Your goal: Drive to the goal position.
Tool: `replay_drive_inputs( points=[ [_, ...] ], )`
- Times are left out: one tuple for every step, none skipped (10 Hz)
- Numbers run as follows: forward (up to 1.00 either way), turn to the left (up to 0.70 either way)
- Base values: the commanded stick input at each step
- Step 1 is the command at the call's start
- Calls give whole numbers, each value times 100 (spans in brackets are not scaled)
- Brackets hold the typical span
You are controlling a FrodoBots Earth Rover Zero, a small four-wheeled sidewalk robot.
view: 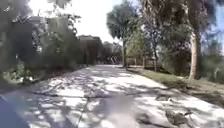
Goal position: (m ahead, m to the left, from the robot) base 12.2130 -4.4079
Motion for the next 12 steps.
replay_drive_inputs(
  points=[
    [70, 35],
    [70, 35],
    [70, 4],
    [70, 0],
    [70, 0],
    [70, 0],
    [70, 0],
    [70, 0],
    [70, 0],
    [70, 0],
    [70, 0],
    [70, 0]
  ],
)
